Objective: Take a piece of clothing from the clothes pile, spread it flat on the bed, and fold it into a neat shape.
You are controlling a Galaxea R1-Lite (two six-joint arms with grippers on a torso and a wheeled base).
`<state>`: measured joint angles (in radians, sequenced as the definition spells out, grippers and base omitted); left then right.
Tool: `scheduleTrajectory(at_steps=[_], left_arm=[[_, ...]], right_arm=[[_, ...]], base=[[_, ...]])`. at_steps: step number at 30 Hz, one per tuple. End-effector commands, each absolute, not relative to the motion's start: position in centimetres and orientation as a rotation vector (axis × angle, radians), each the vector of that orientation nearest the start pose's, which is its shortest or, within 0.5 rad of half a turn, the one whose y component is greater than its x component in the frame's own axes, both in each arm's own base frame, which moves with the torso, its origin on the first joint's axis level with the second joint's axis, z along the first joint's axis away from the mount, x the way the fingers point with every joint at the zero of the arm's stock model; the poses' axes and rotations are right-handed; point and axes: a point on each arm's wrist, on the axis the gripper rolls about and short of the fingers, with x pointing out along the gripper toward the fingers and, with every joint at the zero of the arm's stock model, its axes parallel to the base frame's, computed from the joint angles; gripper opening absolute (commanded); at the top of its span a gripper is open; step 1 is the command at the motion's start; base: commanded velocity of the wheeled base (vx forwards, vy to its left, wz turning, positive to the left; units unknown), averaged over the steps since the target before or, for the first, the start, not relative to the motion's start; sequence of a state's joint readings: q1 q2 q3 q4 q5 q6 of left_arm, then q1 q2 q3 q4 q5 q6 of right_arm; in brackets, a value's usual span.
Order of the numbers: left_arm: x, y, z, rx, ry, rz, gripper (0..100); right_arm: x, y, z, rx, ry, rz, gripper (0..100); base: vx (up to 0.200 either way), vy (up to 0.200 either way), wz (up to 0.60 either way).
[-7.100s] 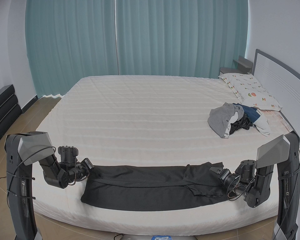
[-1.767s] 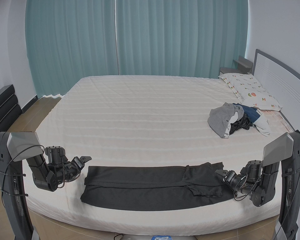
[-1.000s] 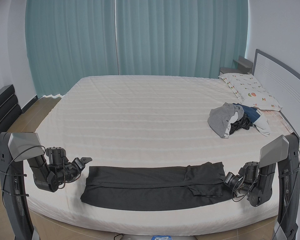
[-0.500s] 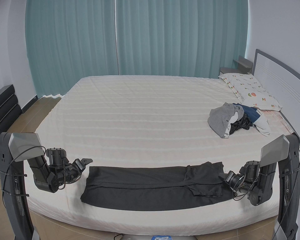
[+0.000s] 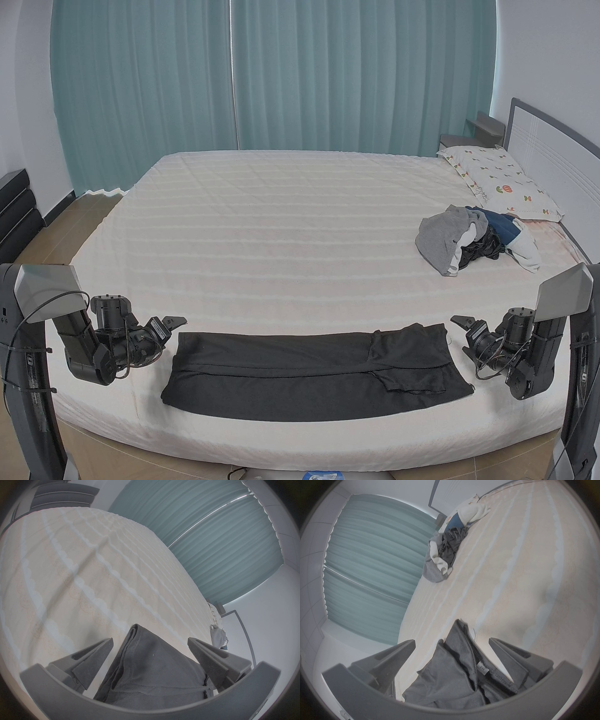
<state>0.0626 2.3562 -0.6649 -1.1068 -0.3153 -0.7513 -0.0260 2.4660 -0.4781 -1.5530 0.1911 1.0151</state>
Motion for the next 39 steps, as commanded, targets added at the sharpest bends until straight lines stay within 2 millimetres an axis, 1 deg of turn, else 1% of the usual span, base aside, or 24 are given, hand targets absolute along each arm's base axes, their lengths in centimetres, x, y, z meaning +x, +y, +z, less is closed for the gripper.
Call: scheduleTrajectory(at_steps=[1, 11, 14, 16, 23, 26, 27, 28, 35, 39], left_arm=[[35.0, 1.4, -2.7, -0.836, 0.646, -0.022, 100], [35.6, 1.5, -2.4, -0.833, 0.622, -0.028, 100], [35.9, 1.0, -2.4, -0.803, 0.623, -0.049, 100], [36.3, 0.7, -2.7, -0.763, 0.623, -0.063, 100], [36.2, -1.2, -4.1, -0.695, 0.668, -0.104, 100], [36.1, -1.2, -4.3, -0.68, 0.671, -0.098, 100], [36.1, -1.5, -5.4, -0.608, 0.672, -0.066, 100], [36.1, -1.5, -5.6, -0.592, 0.673, -0.057, 100], [36.4, -1.6, -5.7, -0.571, 0.662, -0.023, 100], [36.5, -2.1, -5.8, -0.563, 0.664, -0.03, 100]], right_arm=[[32.8, -0.6, -3.8, 1.042, 0.441, -0.058, 100], [32.8, -0.5, -4.0, 1.037, 0.448, -0.058, 100], [32.8, -0.4, -4.0, 1.034, 0.451, -0.055, 100], [32.8, -0.3, -4.1, 1.03, 0.454, -0.054, 100], [32.8, -0.2, -4.1, 1.026, 0.455, -0.05, 100], [32.8, -0.2, -4.1, 1.026, 0.455, -0.05, 100], [32.8, -0.2, -4.1, 1.026, 0.455, -0.05, 100], [32.8, -0.2, -4.1, 1.026, 0.454, -0.052, 100], [32.8, -0.2, -4.1, 1.026, 0.455, -0.05, 100], [32.8, -0.2, -4.1, 1.024, 0.454, -0.051, 100]], base=[[0.0, 0.0, 0.0], [0.0, 0.0, 0.0], [0.0, 0.0, 0.0], [0.0, 0.0, 0.0], [0.0, 0.0, 0.0], [0.0, 0.0, 0.0], [0.0, 0.0, 0.0], [0.0, 0.0, 0.0], [0.0, 0.0, 0.0], [0.0, 0.0, 0.0]])
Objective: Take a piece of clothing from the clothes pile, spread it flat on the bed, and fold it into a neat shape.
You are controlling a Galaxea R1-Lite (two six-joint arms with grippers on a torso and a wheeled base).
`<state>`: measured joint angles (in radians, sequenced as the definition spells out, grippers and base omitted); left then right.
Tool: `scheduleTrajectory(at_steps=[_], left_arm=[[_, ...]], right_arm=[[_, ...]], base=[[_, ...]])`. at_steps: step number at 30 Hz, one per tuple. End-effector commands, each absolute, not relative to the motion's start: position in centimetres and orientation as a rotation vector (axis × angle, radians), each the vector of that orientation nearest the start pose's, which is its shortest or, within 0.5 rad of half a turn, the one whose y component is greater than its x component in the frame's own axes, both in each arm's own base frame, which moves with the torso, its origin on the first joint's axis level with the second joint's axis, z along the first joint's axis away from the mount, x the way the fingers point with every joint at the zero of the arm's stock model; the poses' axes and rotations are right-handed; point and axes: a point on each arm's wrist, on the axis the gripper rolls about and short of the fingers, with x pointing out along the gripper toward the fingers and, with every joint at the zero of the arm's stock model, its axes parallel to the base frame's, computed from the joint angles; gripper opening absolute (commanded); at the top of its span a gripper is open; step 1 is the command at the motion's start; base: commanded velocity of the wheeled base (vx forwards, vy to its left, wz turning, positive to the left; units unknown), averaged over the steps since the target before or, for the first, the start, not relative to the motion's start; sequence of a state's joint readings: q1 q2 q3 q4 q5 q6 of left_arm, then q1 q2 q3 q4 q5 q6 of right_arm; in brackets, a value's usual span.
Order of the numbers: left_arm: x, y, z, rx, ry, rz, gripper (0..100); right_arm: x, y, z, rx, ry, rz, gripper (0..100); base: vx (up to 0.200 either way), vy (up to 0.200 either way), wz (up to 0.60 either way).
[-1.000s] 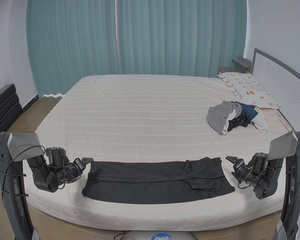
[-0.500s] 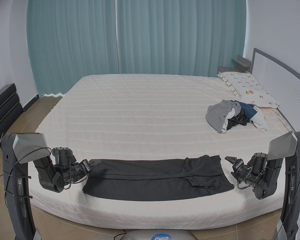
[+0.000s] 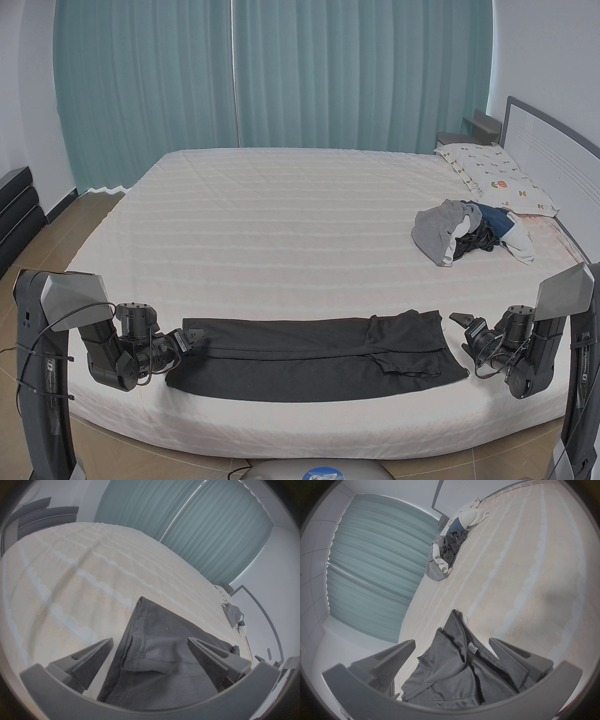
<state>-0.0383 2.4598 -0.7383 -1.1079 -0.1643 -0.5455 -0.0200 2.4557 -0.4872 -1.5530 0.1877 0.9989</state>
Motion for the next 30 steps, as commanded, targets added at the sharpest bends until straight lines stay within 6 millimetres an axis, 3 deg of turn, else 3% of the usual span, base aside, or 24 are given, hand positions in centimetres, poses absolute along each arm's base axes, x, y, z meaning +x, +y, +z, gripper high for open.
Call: scheduleTrajectory(at_steps=[1, 16, 17, 30], left_arm=[[36.45, -2.21, -5.81, -0.561, 0.665, -0.033, 100], [36.28, -2.43, -6.31, -0.509, 0.68, -0.051, 100], [36.17, -2.42, -6.35, -0.497, 0.683, -0.054, 0], [36.11, -2.21, -6.3, -0.481, 0.671, -0.035, 0]], right_arm=[[32.8, -0.24, -4.11, 1.024, 0.454, -0.051, 100], [32.8, -0.04, -4.11, 1.022, 0.457, -0.047, 100], [32.8, -0.03, -4.11, 1.023, 0.457, -0.046, 100], [32.77, -0.04, -4.12, 1.022, 0.458, -0.048, 100]], base=[[0.0, 0.0, 0.0], [0.0, 0.0, 0.0], [0.0, 0.0, 0.0], [0.0, 0.0, 0.0]])
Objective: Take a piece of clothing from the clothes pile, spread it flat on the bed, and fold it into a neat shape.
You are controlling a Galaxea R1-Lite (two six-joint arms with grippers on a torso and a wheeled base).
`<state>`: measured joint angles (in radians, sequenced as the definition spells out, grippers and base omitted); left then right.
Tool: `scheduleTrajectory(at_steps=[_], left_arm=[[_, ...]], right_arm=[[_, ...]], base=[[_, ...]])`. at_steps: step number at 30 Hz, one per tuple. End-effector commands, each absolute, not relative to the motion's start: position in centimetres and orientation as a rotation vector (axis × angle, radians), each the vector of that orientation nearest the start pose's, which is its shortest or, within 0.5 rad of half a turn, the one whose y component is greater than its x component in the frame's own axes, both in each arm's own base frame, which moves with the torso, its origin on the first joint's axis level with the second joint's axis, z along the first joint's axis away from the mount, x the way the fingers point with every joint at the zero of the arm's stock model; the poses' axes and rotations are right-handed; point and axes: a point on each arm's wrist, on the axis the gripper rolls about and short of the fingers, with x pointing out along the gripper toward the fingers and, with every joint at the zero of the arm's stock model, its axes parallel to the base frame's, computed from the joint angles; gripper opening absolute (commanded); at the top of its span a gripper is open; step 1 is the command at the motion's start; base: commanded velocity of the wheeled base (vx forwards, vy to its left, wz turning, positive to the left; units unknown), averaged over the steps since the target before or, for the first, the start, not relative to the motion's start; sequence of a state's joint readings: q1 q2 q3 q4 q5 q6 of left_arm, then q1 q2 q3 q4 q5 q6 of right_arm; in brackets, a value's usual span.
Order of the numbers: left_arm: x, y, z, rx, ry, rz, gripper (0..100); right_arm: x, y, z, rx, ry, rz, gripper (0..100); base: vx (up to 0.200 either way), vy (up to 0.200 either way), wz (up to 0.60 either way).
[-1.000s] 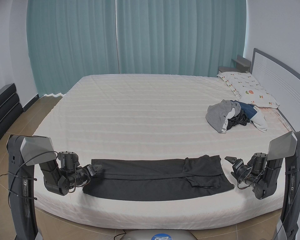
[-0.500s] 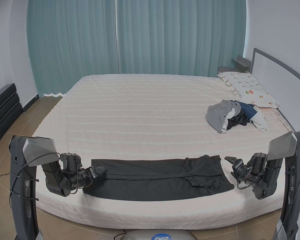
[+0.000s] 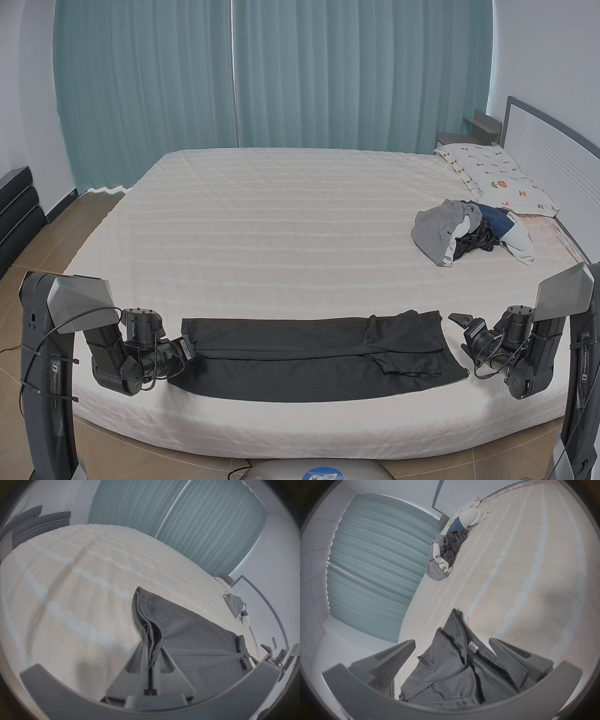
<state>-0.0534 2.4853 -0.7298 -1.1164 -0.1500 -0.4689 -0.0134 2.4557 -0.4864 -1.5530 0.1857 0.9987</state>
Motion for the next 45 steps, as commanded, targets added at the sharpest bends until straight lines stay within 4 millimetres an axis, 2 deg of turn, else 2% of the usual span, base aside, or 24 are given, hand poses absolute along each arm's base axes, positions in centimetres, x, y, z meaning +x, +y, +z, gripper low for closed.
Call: scheduleTrajectory(at_steps=[1, 23, 29, 45], left_arm=[[36.1, -2.2, -6.3, -0.481, 0.671, -0.035, 0], [36.6, -2.1, -6.2, -0.486, 0.651, -0.017, 0], [36.8, -2.1, -6.0, -0.5, 0.641, -0.012, 0], [38.1, -2.4, -4.4, -0.602, 0.554, -0.017, 0]], right_arm=[[32.8, 0.0, -4.1, 1.022, 0.458, -0.048, 100], [32.8, 0.0, -4.1, 1.022, 0.458, -0.048, 100], [32.8, 0.0, -4.1, 1.022, 0.458, -0.048, 100], [32.8, 0.0, -4.2, 1.023, 0.459, -0.049, 100]], base=[[0.0, 0.0, 0.0], [0.0, 0.0, 0.0], [-0.1, 0.0, 0.0], [0.0, 0.0, 0.0]])
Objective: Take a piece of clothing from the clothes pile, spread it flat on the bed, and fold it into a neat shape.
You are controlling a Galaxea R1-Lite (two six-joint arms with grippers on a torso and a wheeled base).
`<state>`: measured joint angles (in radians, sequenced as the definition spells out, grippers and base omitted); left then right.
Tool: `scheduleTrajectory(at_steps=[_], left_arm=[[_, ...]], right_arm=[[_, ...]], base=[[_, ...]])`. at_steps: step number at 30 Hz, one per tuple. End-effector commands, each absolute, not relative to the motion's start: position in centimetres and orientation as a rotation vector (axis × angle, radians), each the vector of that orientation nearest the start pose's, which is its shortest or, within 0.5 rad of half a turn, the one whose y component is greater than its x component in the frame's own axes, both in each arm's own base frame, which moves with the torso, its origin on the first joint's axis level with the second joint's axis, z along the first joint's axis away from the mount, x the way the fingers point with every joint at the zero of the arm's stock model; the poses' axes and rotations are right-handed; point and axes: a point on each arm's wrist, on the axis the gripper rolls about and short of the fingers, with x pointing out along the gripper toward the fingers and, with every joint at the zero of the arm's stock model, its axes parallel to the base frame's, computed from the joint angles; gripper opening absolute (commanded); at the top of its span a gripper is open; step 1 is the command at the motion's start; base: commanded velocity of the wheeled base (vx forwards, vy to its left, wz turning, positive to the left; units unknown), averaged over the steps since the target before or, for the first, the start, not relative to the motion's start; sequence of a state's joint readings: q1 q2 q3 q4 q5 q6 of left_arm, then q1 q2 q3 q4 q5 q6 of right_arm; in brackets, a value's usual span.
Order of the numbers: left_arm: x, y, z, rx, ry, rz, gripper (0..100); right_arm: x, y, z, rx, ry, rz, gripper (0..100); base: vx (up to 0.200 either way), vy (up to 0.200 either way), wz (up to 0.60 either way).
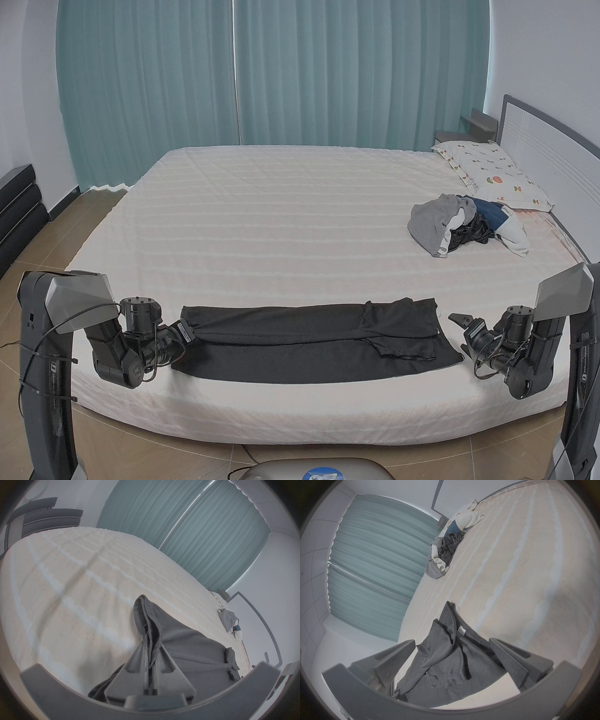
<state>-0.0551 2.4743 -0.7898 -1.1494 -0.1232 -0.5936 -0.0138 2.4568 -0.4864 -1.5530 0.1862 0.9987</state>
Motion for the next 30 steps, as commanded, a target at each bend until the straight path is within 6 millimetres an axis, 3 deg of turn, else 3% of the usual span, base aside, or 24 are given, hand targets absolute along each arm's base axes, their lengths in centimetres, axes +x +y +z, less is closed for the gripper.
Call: scheduleTrajectory(at_steps=[1, 18, 30], left_arm=[[38.1, -2.6, -4.4, -0.602, 0.555, -0.019, 0], [37.9, -4.1, -3.1, -0.619, 0.525, -0.006, 0], [37.4, -7.2, -0.1, -0.577, 0.497, -0.002, 0]], right_arm=[[32.8, 0.0, -4.1, 1.022, 0.458, -0.048, 100], [32.7, 0.0, -4.2, 1.023, 0.462, -0.048, 100], [32.6, 0.0, -4.2, 1.023, 0.466, -0.053, 100]], base=[[0.0, 0.0, 0.0], [0.0, -0.188, 0.0], [0.0, -0.2, 0.0]])
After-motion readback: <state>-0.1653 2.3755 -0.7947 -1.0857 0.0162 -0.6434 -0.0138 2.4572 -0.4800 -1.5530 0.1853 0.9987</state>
